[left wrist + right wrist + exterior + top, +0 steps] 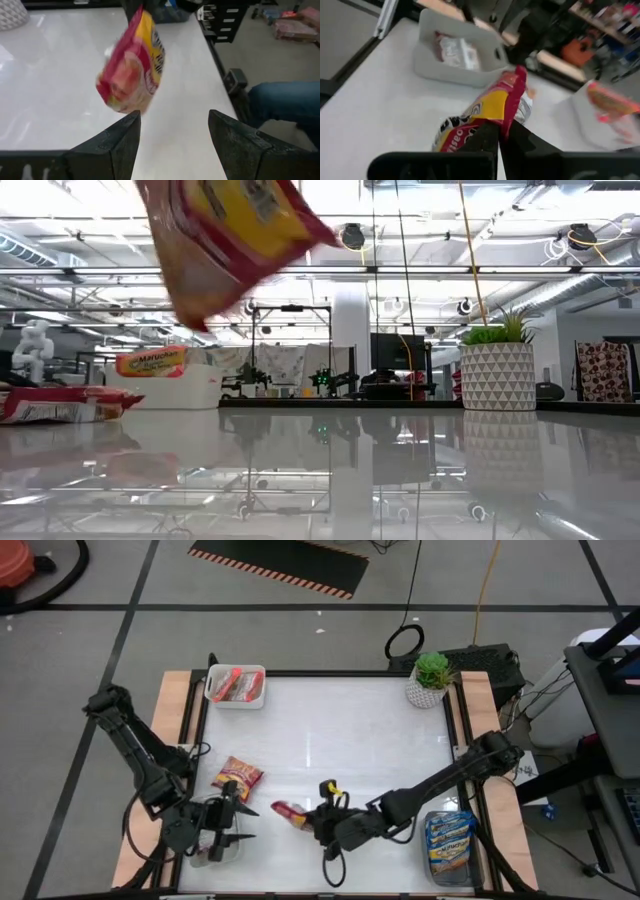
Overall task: Sort Maruchan noodles
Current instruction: Put the bottom red noodle pack into the gray bin
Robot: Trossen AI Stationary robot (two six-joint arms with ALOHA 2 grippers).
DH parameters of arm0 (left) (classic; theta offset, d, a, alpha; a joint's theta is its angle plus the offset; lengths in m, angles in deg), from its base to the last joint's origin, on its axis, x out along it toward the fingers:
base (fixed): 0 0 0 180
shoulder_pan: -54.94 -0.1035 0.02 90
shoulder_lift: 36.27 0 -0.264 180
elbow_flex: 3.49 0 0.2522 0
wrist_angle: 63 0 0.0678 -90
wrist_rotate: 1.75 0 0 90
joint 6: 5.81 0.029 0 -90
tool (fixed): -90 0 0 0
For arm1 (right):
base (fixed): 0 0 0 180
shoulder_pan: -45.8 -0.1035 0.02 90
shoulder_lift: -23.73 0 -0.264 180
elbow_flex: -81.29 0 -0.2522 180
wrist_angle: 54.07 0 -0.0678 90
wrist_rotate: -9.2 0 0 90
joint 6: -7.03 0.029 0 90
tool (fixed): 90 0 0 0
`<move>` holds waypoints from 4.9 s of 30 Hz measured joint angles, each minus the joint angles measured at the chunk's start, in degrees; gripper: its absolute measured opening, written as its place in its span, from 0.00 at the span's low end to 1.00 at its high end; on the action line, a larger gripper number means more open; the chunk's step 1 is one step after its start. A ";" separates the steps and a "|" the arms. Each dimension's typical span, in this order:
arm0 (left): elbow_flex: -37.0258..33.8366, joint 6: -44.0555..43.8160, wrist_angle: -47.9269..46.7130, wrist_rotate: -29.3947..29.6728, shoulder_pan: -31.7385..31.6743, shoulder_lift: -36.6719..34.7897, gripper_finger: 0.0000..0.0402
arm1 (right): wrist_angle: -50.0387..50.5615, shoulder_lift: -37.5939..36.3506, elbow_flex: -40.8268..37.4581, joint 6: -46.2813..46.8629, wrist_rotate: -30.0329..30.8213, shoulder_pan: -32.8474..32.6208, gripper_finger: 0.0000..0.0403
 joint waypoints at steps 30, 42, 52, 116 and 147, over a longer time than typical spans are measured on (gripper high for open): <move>0.00 16.06 4.86 6.38 -6.12 0.11 0.59 | 2.04 -5.00 0.09 -14.68 1.47 2.35 0.00; -0.02 17.14 5.94 5.84 -5.90 0.11 0.63 | -0.44 -4.65 0.09 -7.38 -12.14 2.11 0.00; -0.04 17.63 12.19 0.18 -8.13 4.34 0.96 | -0.17 -3.06 0.07 -5.45 -12.06 2.18 0.00; -0.04 11.55 15.00 -22.79 -19.67 6.56 0.31 | 20.29 -6.88 0.00 12.67 0.79 3.20 0.34; -0.04 29.43 27.07 7.69 -6.48 -3.23 0.32 | -44.14 -8.68 -24.25 0.16 -13.97 6.15 0.54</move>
